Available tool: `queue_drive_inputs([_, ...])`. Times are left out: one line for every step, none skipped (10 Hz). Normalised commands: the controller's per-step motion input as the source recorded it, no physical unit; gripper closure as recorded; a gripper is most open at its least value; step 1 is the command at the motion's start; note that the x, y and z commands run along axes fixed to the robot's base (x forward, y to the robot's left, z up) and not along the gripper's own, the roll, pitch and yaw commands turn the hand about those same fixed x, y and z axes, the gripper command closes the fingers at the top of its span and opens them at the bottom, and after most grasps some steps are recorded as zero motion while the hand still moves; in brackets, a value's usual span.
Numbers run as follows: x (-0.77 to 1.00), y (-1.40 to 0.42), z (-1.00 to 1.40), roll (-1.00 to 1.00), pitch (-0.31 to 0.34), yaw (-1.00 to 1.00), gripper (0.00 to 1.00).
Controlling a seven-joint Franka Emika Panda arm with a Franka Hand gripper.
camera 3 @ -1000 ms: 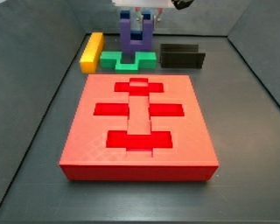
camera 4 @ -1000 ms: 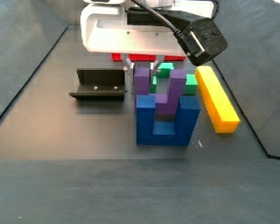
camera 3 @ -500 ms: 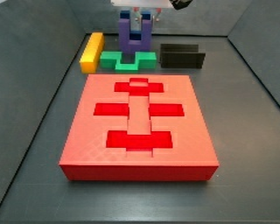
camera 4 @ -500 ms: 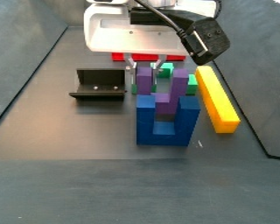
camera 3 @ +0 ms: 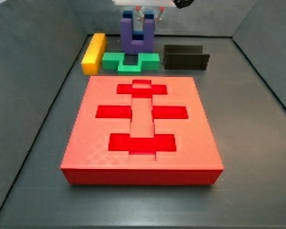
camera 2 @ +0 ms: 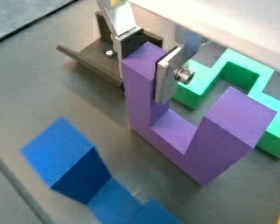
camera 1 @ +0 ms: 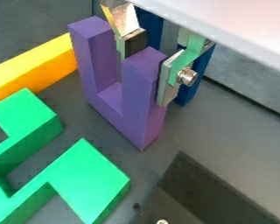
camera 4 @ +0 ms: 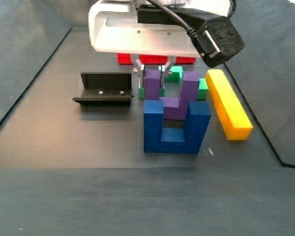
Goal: Pick up the purple object. Move up. Move to above the board. Insert the purple object.
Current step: Pick up the purple object, then move up, then move to above the board.
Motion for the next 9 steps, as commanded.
queue_drive_inputs([0.00,0.00,0.00,0.00,0.000,0.00,1.00])
queue_drive_inputs([0.00,0.00,0.00,0.00,0.000,0.00,1.00])
queue_drive_inputs([0.00,0.00,0.00,0.00,0.000,0.00,1.00])
queue_drive_inputs([0.00,0.00,0.83,0.00,0.000,0.00,1.00])
queue_drive_inputs([-0.04,-0.03,0.78,-0.01,0.028,0.04,1.00])
queue_drive_inputs([-0.06,-0.03,0.55,0.01,0.034,0.03,1.00])
queue_drive_inputs([-0.02,-0.01,0.25,0.04,0.010,0.03,1.00])
queue_drive_inputs([0.00,0.00,1.40,0.00,0.000,0.00,1.00])
queue_drive_inputs([-0.02,0.00,1.40,0.00,0.023,0.00,1.00])
